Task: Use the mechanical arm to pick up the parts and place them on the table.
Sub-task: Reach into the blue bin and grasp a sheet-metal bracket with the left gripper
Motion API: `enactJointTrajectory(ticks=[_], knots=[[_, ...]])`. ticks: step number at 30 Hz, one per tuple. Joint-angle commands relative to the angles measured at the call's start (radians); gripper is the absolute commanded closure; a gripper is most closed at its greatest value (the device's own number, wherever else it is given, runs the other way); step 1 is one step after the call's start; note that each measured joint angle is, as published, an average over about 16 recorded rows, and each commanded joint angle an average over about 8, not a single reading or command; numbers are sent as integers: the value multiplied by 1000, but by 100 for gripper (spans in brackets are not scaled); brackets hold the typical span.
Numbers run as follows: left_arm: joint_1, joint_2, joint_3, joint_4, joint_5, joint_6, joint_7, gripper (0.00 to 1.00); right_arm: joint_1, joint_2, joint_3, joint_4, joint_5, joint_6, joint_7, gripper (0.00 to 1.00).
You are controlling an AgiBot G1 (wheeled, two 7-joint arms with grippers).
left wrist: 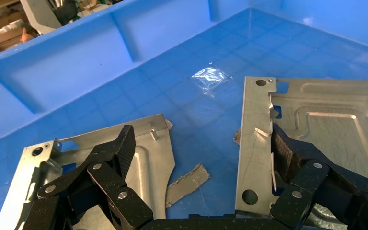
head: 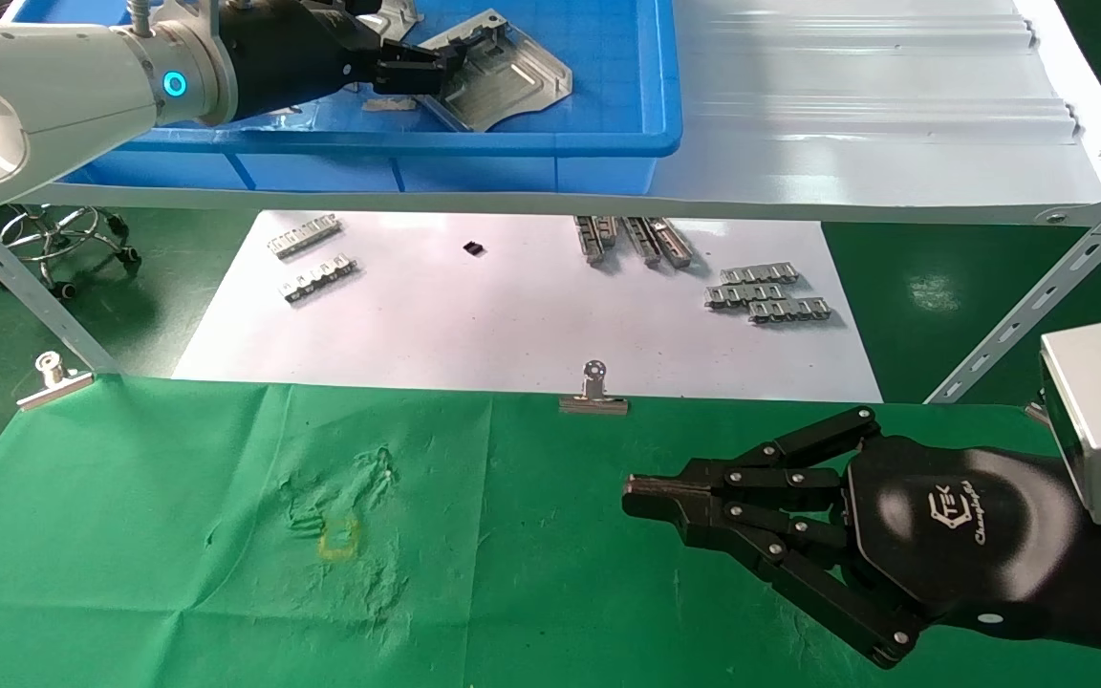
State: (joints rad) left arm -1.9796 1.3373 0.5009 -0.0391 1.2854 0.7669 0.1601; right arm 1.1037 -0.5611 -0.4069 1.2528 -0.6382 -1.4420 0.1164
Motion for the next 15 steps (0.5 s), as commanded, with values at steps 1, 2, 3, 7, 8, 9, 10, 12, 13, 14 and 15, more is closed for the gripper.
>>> enactJointTrajectory(ticks=[1,2,3,7,8,9,10,12,13,14,15], knots=[[4,2,-5,1,-7,-5,3,100,0,0,0,0,0,0,0,100],[6,3,-6,1,-10,-6,5,100,0,0,0,0,0,0,0,100],[7,3,-7,1,-11,-7,7,100,0,0,0,0,0,0,0,100],[11,4,-10,0,-17,-10,12,100,0,0,0,0,0,0,0,100],[11,4,-10,0,-18,-10,14,100,0,0,0,0,0,0,0,100],[11,4,-10,0,-19,-10,15,100,0,0,0,0,0,0,0,100],[11,4,-11,0,-20,-10,16,100,0,0,0,0,0,0,0,100],[12,4,-11,0,-22,-10,18,100,0,0,0,0,0,0,0,100],[11,4,-12,0,-22,-10,19,100,0,0,0,0,0,0,0,100],[11,4,-12,0,-23,-10,20,100,0,0,0,0,0,0,0,100],[11,4,-12,0,-24,-10,21,100,0,0,0,0,0,0,0,100]])
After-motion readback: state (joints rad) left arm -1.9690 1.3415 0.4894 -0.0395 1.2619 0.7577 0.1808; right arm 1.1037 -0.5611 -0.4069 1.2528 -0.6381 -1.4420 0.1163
